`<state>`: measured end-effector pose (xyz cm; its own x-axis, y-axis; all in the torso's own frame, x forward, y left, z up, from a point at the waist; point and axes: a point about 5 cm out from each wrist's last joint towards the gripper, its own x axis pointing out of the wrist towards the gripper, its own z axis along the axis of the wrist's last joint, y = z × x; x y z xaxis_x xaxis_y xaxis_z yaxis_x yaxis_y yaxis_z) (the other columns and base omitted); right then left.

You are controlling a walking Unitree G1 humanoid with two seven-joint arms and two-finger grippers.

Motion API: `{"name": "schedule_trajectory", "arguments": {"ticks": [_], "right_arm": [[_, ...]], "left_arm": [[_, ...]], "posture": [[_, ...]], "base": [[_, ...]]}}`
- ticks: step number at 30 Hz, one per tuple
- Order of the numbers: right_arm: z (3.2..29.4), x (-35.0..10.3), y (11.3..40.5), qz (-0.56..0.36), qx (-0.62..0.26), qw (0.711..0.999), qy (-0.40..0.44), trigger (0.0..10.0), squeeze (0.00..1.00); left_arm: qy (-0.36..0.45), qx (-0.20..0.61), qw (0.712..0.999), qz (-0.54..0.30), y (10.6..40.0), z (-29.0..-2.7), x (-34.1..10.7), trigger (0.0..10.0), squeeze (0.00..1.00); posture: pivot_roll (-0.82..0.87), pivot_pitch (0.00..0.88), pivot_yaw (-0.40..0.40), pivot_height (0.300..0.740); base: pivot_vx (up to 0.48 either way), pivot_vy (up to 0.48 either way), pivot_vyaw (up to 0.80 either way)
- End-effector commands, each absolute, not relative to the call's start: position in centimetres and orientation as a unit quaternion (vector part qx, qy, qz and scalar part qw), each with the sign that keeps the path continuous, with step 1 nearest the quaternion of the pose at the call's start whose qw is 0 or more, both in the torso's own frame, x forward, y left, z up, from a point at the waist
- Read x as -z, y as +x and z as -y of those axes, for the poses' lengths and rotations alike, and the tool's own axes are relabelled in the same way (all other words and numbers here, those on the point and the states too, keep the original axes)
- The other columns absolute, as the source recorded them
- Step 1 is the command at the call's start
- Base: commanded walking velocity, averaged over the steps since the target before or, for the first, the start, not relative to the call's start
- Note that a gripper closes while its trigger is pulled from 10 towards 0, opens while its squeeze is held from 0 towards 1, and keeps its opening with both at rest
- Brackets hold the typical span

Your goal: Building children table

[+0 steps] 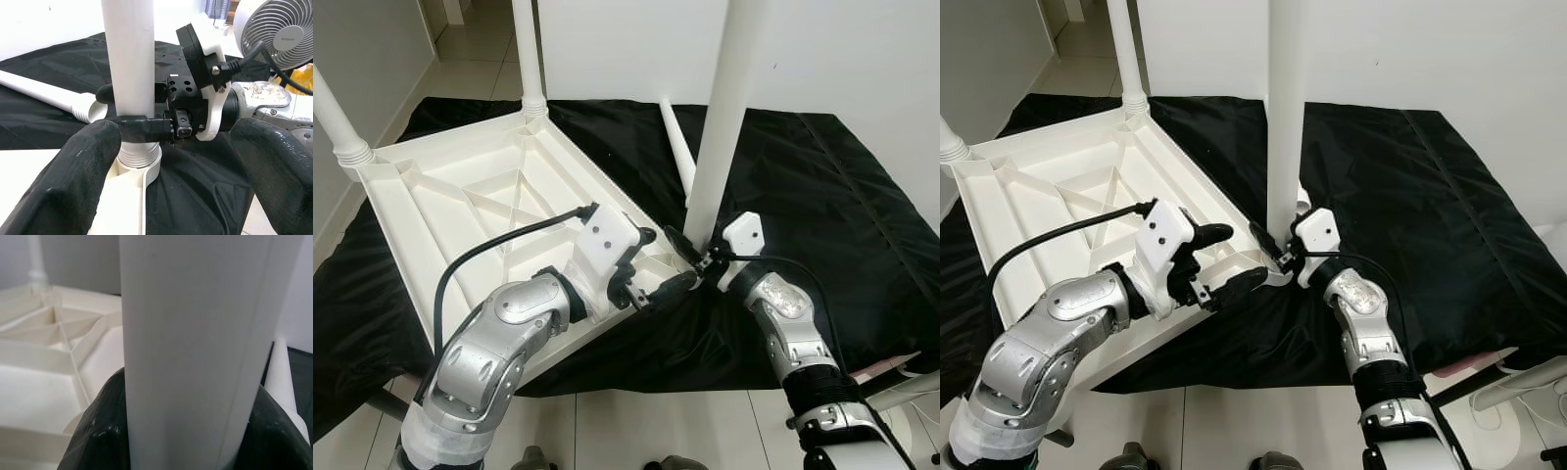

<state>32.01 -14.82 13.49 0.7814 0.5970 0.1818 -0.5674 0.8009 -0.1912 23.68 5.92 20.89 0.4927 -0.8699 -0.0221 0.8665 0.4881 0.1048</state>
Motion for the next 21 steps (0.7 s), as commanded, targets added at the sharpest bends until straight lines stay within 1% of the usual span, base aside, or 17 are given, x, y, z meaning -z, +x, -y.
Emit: {"name": "schedule_trajectory", "arguments": {"ticks": [1,10,19,21], "right_arm": [[15.1,-11.1,31.6,0.062,-0.308,0.948,-0.040,10.0,0.00],[14.4,-10.9,32.4,0.026,-0.309,0.951,0.003,10.0,0.00],[14.1,-11.1,33.3,-0.008,-0.313,0.950,0.000,10.0,0.00],[14.1,-11.1,33.4,-0.017,-0.310,0.950,0.011,10.0,0.00]], "left_arm": [[0.057,0.480,0.875,0.019,24.1,-6.1,-21.0,10.0,0.00],[0.058,0.483,0.874,0.018,23.9,-6.2,-21.1,10.0,0.00],[0.057,0.479,0.876,0.017,23.9,-6.2,-21.1,10.0,0.00],[0.056,0.478,0.876,0.017,23.9,-6.2,-21.1,10.0,0.00]], "posture": [[-0.01,0.021,-0.001,0.740],[0.00,0.032,0.002,0.740],[0.00,0.034,-0.002,0.740],[0.01,0.033,-0.010,0.740]], "base": [[0.000,0.000,0.00],[0.000,0.000,0.00],[0.000,0.000,0.00],[0.000,0.000,0.00]]}}
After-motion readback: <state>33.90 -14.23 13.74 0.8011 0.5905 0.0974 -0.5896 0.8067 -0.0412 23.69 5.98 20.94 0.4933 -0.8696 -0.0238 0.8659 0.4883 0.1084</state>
